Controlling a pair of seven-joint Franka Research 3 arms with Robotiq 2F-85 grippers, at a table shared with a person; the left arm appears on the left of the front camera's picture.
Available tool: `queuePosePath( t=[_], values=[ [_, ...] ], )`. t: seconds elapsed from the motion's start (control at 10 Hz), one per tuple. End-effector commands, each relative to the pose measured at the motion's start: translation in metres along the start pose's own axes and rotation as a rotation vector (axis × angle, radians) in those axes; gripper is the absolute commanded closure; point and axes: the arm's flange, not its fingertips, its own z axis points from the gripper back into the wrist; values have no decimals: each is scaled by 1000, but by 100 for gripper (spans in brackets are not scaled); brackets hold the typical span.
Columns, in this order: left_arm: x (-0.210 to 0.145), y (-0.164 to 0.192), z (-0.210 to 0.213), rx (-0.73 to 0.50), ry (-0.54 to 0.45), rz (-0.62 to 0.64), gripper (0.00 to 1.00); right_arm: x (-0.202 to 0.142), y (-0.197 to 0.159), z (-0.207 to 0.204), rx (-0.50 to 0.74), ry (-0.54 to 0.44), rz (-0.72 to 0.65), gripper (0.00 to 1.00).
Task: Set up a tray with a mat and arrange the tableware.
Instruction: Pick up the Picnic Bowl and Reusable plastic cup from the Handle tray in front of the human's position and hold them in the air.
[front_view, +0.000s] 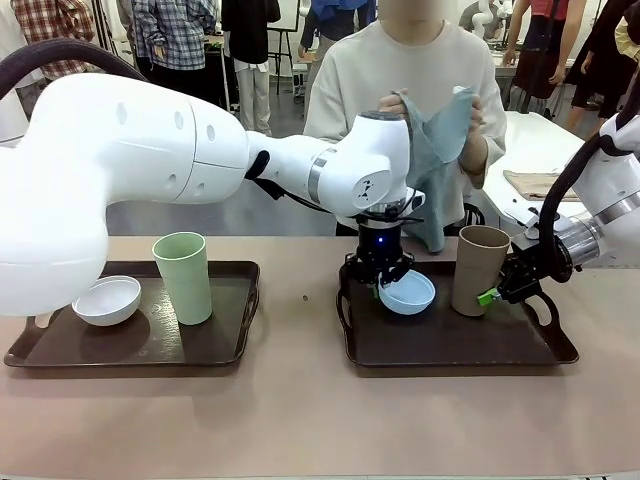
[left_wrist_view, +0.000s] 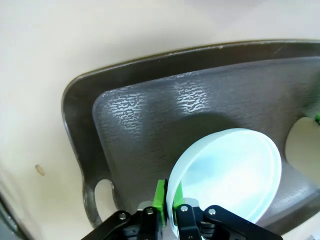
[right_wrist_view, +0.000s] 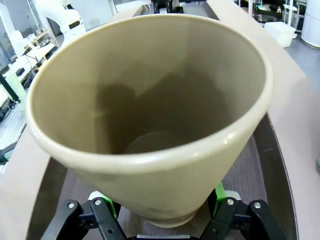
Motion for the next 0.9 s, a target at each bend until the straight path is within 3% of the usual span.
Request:
queuePosePath(
  t=[0.0, 0.1, 0.3, 0.6, 0.8],
  values=[
    [3, 0, -2, 14, 41, -21, 100, 6, 2, 8, 0, 46, -5, 78],
    [2, 3, 7, 22, 70, -7, 93, 21, 12, 17, 24, 59, -20, 78],
    [-10, 11, 47, -16, 66, -14, 93, 68, 49, 52, -17, 86, 22, 78],
    [-44, 10, 124, -54, -43, -41, 93, 141, 111, 91, -124, 141, 98, 78],
    [-61, 5, 154, -48, -117, -21, 93, 160, 130, 93, -141, 155, 120, 78]
  ],
)
